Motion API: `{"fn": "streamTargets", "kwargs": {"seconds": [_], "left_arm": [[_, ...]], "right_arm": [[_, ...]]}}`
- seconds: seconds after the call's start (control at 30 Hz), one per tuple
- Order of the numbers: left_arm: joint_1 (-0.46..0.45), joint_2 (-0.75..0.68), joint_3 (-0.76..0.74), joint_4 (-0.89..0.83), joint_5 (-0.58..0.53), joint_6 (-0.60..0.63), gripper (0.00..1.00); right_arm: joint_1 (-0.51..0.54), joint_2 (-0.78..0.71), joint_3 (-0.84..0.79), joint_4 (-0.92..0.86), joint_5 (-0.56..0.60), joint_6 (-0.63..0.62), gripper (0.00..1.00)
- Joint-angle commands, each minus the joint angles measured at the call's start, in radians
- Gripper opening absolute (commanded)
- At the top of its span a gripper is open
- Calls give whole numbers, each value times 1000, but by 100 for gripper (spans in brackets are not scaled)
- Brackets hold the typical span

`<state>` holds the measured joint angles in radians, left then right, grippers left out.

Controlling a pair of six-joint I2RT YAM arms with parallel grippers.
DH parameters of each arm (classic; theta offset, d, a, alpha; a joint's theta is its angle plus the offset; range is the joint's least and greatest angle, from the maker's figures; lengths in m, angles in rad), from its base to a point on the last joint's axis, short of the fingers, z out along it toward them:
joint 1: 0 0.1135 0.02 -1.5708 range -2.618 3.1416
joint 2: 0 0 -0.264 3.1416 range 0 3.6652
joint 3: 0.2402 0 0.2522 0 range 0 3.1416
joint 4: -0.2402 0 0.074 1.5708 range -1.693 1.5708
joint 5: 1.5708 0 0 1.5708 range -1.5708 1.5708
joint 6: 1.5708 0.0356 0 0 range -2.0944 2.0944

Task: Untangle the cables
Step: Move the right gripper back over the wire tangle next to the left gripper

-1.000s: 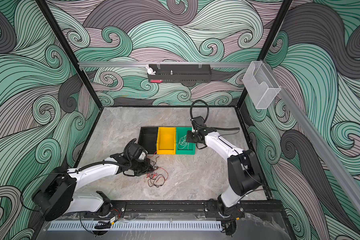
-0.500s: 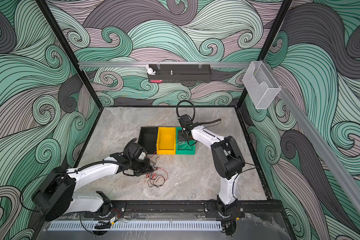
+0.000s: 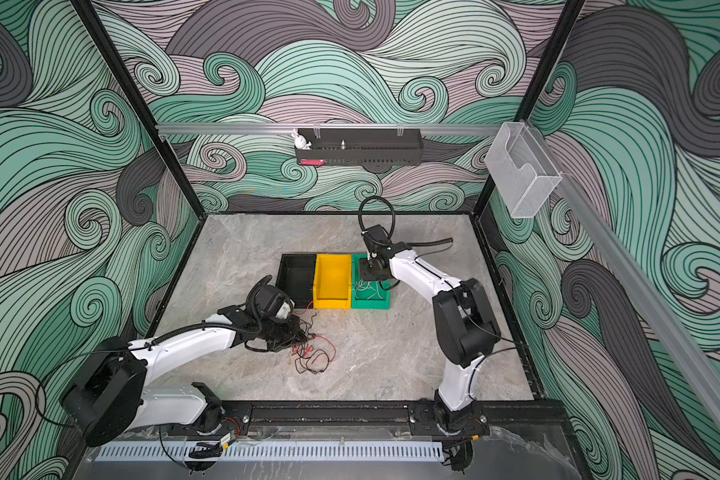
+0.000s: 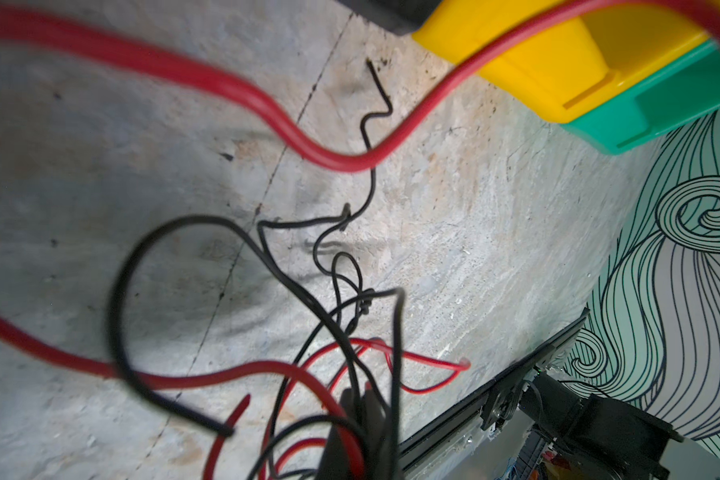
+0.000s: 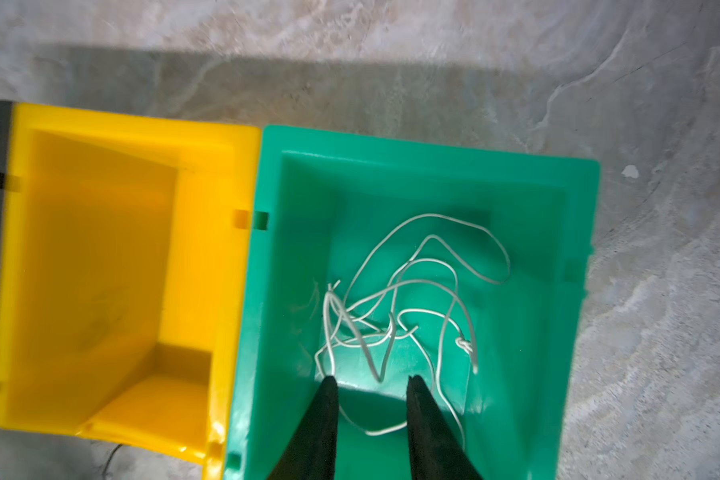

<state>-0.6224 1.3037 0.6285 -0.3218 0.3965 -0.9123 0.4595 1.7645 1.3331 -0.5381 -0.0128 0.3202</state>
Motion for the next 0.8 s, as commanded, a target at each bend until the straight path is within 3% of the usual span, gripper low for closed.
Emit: {"fn": "streamTargets", "kwargs": {"seconds": [0.0,0.13,0.33,0.57,0.77], "left_arm": [[6,-31,15,-14,-5,1,0],[6,-46,10,-13,-8,0,0],[6,-71,-11,21,-4,-15,1],[3,-40,-17,75,9,-19,2],[-7,14,-10,128,23,-37,3]], "right_arm": [[-14,-81,-29,-35,-43,-12,35],[-16,-159,-56,-59,-85,-28,40],[-4,-264,-130,-58,-265,1,41],[92,-381,-348,128,-430,140,43],[220,-372,-468,272,-436,192,44]]}}
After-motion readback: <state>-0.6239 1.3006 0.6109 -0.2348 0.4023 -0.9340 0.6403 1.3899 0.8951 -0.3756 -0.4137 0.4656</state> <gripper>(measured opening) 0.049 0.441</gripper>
